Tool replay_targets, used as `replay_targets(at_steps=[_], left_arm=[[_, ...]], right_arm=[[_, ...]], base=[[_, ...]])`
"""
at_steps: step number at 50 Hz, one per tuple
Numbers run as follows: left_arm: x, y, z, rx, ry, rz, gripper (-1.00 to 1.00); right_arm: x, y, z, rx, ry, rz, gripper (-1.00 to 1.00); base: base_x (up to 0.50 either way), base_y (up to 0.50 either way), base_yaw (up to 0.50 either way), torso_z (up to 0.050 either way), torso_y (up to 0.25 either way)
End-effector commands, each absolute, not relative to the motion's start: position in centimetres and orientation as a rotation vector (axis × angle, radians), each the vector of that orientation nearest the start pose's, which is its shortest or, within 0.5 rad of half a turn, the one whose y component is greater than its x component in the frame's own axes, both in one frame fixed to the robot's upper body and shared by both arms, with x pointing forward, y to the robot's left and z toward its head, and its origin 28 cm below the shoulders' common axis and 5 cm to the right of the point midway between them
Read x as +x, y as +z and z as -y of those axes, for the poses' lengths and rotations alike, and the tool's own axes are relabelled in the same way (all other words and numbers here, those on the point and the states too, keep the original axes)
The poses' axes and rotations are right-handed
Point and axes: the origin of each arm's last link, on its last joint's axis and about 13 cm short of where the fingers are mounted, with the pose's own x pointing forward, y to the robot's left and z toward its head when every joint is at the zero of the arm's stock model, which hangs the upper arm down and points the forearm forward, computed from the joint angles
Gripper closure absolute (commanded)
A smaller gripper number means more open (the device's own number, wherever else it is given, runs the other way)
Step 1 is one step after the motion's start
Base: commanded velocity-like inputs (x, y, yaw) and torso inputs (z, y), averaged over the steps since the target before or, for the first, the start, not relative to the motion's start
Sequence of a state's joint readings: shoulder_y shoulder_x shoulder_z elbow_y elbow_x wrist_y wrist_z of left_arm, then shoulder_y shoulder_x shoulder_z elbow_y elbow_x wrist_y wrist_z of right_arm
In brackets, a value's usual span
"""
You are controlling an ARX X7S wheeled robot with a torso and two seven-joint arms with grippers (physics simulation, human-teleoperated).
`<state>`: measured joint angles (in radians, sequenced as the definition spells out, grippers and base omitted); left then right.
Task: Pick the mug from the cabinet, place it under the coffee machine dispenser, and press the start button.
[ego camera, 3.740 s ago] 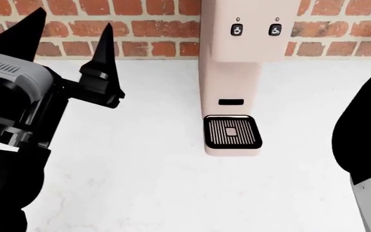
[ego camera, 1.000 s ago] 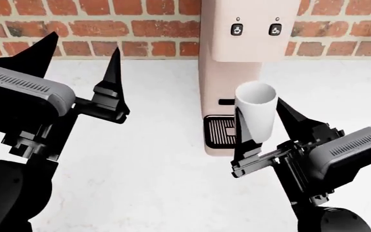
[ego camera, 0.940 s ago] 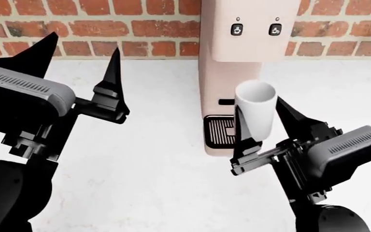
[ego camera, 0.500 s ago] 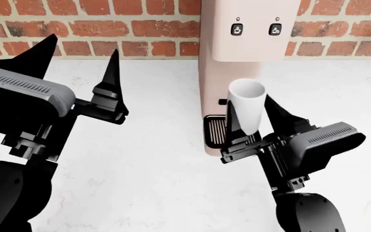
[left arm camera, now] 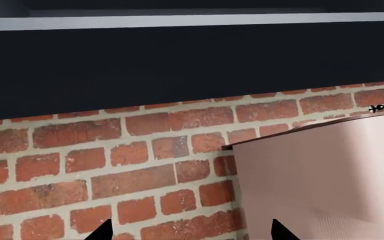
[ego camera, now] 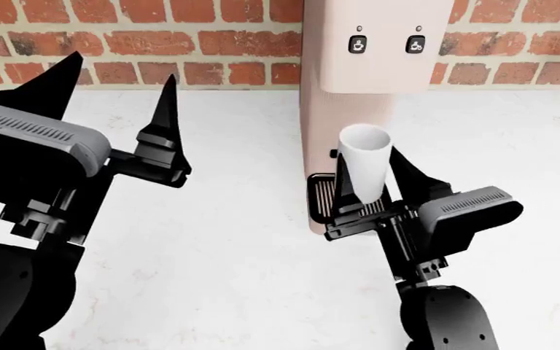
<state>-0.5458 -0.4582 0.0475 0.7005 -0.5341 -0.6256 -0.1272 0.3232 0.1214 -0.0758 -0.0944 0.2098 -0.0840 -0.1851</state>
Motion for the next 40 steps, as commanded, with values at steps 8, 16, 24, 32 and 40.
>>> replay_targets(at_steps=[8, 16, 24, 32, 40], left_arm=[[23.6, 23.8, -24.3, 0.103, -0.231, 0.522, -1.00], [23.4, 23.7, -24.3, 0.103, -0.234, 0.521, -1.00], [23.4, 23.6, -24.4, 0.101, -0.231, 0.519, -1.00], [23.4, 23.7, -24.4, 0.102, -0.231, 0.521, -1.00], [23.4, 23.7, -24.5, 0.103, -0.230, 0.522, -1.00]], right_arm=[[29.2, 11.1, 10.3, 0.007, 0.253, 0.481, 1.00], [29.9, 11.2, 10.1, -0.001, 0.236, 0.480, 1.00], [30.7, 11.6, 10.0, -0.005, 0.223, 0.476, 1.00], [31.4, 11.7, 10.1, -0.010, 0.208, 0.471, 1.00], [31.8, 11.6, 10.0, -0.012, 0.197, 0.464, 1.00]], base=[[0.00, 0.00, 0.00, 0.000, 0.001], [0.00, 0.00, 0.00, 0.000, 0.000], [0.00, 0.00, 0.00, 0.001, 0.000], [0.01, 0.00, 0.01, 0.000, 0.000], [0.02, 0.00, 0.01, 0.000, 0.000]])
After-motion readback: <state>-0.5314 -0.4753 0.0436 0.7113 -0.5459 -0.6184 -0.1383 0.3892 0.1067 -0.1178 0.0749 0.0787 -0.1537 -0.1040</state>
